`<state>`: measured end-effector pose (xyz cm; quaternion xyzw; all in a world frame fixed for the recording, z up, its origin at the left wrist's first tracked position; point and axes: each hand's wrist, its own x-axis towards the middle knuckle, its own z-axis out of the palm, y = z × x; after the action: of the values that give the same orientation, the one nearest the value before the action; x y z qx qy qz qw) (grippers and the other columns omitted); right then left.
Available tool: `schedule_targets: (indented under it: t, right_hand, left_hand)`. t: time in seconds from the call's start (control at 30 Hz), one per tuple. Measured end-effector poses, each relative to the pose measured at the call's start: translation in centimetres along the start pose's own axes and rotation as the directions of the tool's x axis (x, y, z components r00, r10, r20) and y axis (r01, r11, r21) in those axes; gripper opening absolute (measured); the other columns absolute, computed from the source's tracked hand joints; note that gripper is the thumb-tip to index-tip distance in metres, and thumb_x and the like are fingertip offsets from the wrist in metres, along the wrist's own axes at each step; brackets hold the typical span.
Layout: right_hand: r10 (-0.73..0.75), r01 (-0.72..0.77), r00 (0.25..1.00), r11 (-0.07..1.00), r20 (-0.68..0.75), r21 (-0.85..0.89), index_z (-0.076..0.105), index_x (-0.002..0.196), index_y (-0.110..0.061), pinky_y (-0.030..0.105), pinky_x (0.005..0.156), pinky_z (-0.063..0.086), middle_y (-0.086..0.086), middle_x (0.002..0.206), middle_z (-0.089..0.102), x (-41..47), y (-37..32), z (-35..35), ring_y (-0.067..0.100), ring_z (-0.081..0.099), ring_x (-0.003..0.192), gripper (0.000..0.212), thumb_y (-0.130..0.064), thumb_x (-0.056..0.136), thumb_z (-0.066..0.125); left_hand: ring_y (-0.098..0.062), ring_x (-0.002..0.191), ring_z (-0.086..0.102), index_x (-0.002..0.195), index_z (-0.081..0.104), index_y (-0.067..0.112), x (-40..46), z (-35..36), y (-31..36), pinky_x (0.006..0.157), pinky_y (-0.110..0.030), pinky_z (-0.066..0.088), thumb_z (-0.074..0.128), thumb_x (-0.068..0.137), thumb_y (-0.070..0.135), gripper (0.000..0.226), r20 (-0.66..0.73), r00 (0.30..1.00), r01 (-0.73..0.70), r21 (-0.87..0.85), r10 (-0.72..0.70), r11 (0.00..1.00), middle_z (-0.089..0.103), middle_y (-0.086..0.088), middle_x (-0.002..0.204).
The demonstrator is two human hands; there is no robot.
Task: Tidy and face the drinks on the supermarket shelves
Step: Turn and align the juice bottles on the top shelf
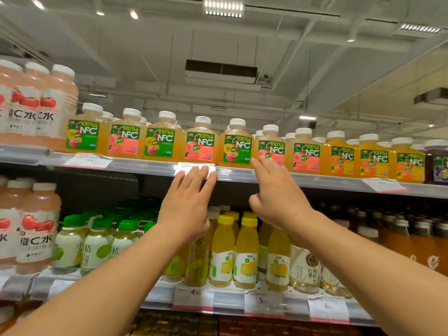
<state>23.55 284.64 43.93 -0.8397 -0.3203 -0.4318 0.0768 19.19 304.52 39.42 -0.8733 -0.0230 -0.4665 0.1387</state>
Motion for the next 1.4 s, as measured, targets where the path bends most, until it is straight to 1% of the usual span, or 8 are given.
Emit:
schedule_targets:
  t: [0.17,0.43,0.67,0.93,1.03,1.2,1.3,1.4]
  right_hand:
    - [-0.027,0.026,1.0,0.991,-0.002,-0.129,0.007,0.155,-0.016,0.039,0.12,-0.002,0.009,0.163,0.005,-1.5,0.3,2.9,0.024,0.001,0.15,0.085,-0.031,0.087,0.055]
    - [-0.028,0.022,0.997,0.996,-0.073,-0.087,0.011,0.155,-0.014,0.042,0.121,0.001,0.01,0.162,0.011,-1.2,0.3,3.9,0.027,0.005,0.15,0.085,-0.032,0.085,0.055]
    - [-0.04,0.034,0.997,0.996,-0.064,-0.083,0.012,0.155,-0.015,0.039,0.119,-0.002,0.009,0.162,0.011,-1.2,0.7,3.7,0.025,0.005,0.15,0.085,-0.03,0.083,0.055]
    - [0.043,-0.053,0.997,0.983,-0.057,-0.175,0.014,0.155,-0.017,0.037,0.118,-0.005,0.006,0.162,0.013,-1.2,-0.1,4.0,0.023,0.007,0.149,0.087,-0.032,0.079,0.054]
    - [0.089,-0.104,0.993,0.974,-0.081,-0.203,0.021,0.154,-0.015,0.038,0.119,0.0,0.007,0.16,0.02,-1.1,-0.7,4.2,0.024,0.013,0.148,0.088,-0.031,0.076,0.06]
    - [0.139,-0.154,0.987,0.955,-0.075,-0.254,0.026,0.152,-0.012,0.04,0.12,0.007,0.008,0.159,0.025,-1.1,-1.2,4.3,0.025,0.018,0.147,0.089,-0.03,0.074,0.064]
    - [0.176,-0.185,0.983,0.939,-0.058,-0.291,0.022,0.153,-0.014,0.04,0.12,0.006,0.008,0.16,0.021,-0.7,-2.1,3.8,0.024,0.014,0.148,0.086,-0.035,0.079,0.06]
    - [0.124,-0.13,0.991,0.953,-0.039,-0.275,0.018,0.153,-0.013,0.04,0.122,0.009,0.008,0.16,0.02,0.6,-4.2,3.3,0.025,0.014,0.147,0.083,-0.037,0.083,0.057]
  left_hand:
    - [-0.024,0.149,-0.004,0.153,-0.007,0.024,-0.1,-0.2,0.3,0.119,-0.041,-0.007,0.057,0.078,0.035,0.099,0.037,0.999,0.021,0.017,-0.021,1.0,-0.001,-0.003,0.162]
    - [-0.02,0.149,-0.006,0.153,-0.006,0.027,-0.1,-0.8,0.9,0.12,-0.038,-0.008,0.058,0.077,0.031,0.099,0.058,0.996,0.062,0.017,-0.063,0.998,0.0,-0.001,0.162]
    - [-0.018,0.149,-0.003,0.154,-0.004,0.026,0.2,-2.0,-0.1,0.12,-0.035,-0.002,0.056,0.081,0.027,0.095,0.112,0.994,-0.011,-0.011,0.012,1.0,-0.001,0.002,0.163]
    - [-0.025,0.148,0.0,0.153,-0.003,0.022,-1.4,-0.4,-4.3,0.12,-0.038,-0.001,0.059,0.082,0.031,0.095,0.032,0.998,0.048,0.036,-0.049,0.998,0.001,-0.005,0.161]
    - [-0.025,0.146,0.006,0.153,0.005,0.022,-1.2,-0.1,-4.7,0.119,-0.038,0.0,0.054,0.083,0.033,0.087,-0.013,1.0,0.005,-0.011,-0.005,1.0,0.01,-0.005,0.16]
    - [-0.022,0.136,0.033,0.149,0.033,0.016,0.0,-2.6,-8.8,0.115,-0.038,0.021,0.054,0.081,0.024,0.072,-0.099,0.994,-0.063,-0.156,0.048,0.986,0.039,-0.005,0.149]
    - [-0.027,0.132,0.04,0.141,0.045,0.008,1.8,-4.0,-13.7,0.112,-0.043,0.028,0.057,0.08,0.014,0.062,-0.185,0.981,0.027,-0.152,-0.055,0.988,0.047,-0.011,0.143]
    - [-0.031,0.134,0.037,0.141,0.043,0.005,4.7,-5.0,-18.1,0.112,-0.045,0.03,0.053,0.084,0.012,0.059,-0.182,0.964,0.16,-0.188,-0.194,0.969,0.042,-0.015,0.147]
